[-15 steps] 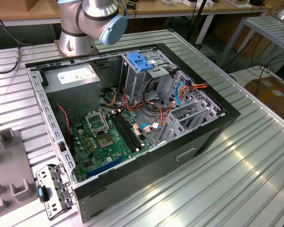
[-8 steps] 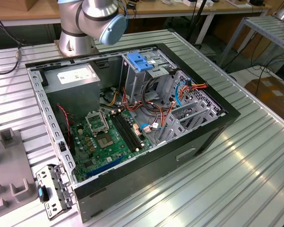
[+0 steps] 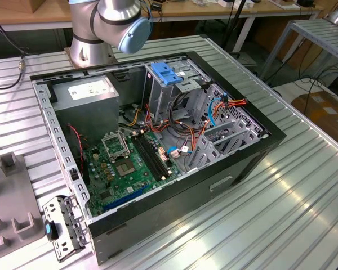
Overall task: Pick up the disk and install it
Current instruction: 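Pick up the disk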
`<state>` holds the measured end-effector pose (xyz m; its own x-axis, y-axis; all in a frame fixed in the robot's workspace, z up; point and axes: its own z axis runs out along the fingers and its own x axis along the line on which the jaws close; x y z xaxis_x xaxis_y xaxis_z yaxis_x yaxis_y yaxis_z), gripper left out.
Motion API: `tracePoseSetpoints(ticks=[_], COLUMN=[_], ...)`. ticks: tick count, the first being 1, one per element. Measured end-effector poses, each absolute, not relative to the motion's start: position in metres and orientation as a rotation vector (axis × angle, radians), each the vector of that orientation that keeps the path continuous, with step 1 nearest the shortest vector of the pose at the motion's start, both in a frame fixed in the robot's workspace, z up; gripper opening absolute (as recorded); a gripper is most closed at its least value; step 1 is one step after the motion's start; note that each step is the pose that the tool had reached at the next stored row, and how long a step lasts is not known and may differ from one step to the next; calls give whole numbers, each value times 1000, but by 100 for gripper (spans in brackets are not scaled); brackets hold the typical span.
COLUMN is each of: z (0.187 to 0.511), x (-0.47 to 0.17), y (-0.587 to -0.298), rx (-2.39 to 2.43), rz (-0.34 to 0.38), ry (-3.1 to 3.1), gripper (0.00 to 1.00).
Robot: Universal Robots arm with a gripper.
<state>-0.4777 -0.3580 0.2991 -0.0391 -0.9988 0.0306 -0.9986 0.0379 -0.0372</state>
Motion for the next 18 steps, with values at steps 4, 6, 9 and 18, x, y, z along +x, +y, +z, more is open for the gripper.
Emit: tracePoseSetpoints(ticks=[4,6,9,18], z=[298,298,298,298], x=[-477,-477,-477,-477], y=[-358,-358,-358,-358], rx=[-2150,-2146,-2146,-2145], rz=[-76,-76,-76,-76], ry=[2285,2289,2289,2289], gripper=[51,51,51,49])
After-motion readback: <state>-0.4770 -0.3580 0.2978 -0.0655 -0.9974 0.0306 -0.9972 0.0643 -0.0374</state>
